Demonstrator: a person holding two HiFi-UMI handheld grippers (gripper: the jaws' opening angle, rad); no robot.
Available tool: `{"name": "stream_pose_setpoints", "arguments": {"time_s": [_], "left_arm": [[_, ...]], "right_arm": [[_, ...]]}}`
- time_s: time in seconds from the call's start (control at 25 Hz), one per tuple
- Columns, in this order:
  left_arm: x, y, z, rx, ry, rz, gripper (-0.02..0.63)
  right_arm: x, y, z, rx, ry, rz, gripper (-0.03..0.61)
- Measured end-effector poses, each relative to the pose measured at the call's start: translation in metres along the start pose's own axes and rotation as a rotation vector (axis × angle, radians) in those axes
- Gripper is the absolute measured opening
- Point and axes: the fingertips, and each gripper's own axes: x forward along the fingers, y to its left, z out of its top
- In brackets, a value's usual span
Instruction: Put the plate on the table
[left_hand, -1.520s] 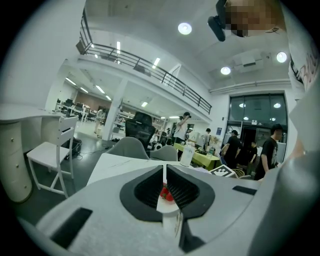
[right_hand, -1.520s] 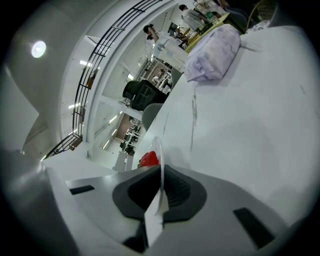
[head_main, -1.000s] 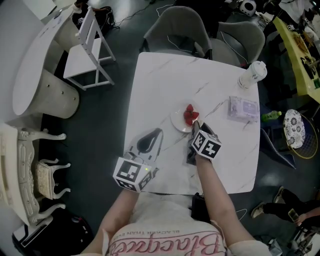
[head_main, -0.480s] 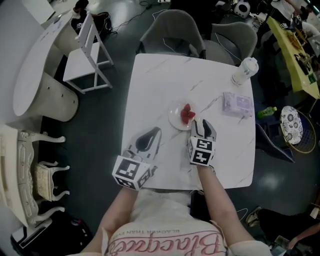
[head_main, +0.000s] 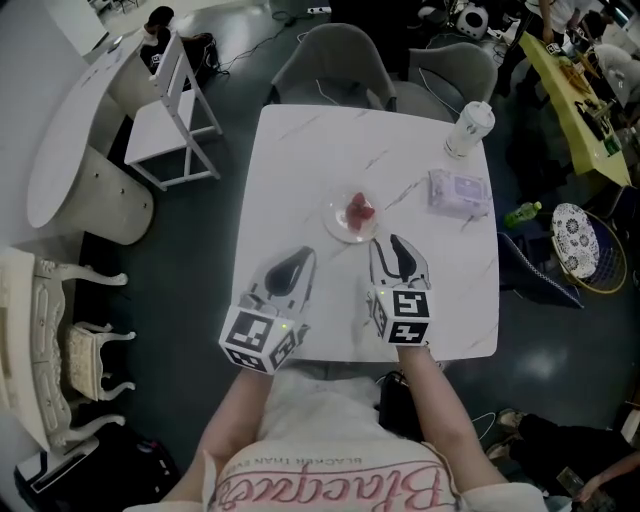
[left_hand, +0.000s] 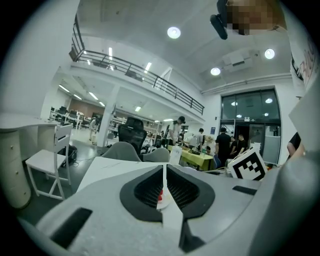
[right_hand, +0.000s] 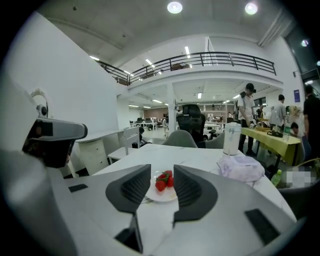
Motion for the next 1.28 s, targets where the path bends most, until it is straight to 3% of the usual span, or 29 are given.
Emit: {"name": "stream_pose_setpoints", "arguments": {"time_s": [0.12,0.36,0.6,0.8,1.0,1.28], "left_arm": [[-0.007,-0.011,0.003,0.008,-0.018,0.005,0.020],[-0.017,-0.038,0.017,0.043,-0.065,-0.024,0.020],[-0.019,-0.070,0.047,0.178,-0.108,-0.103,0.005],[-0.020,-0.084,0.081,0.257,-0.176,-0.130,0.005],[-0.022,-0.090,0.101,0.261,-0.195,-0.152,0.005],[-0.026,-0.086,0.101,0.256,-0.193,-0.168,0.005]], "right_arm": [[-0.026,0.009,0.015,-0.022,-0.044,0.045,0.123],[-0.077,0.024,0.044,-0.077,-0.126,0.102,0.050],[-0.118,0.040,0.082,-0.146,-0.187,0.145,0.011],[-0.134,0.055,0.111,-0.125,-0.228,0.164,0.008],[-0.140,0.064,0.130,-0.135,-0.262,0.158,0.008],[-0.139,0.068,0.136,-0.119,-0.274,0.136,0.008]]}}
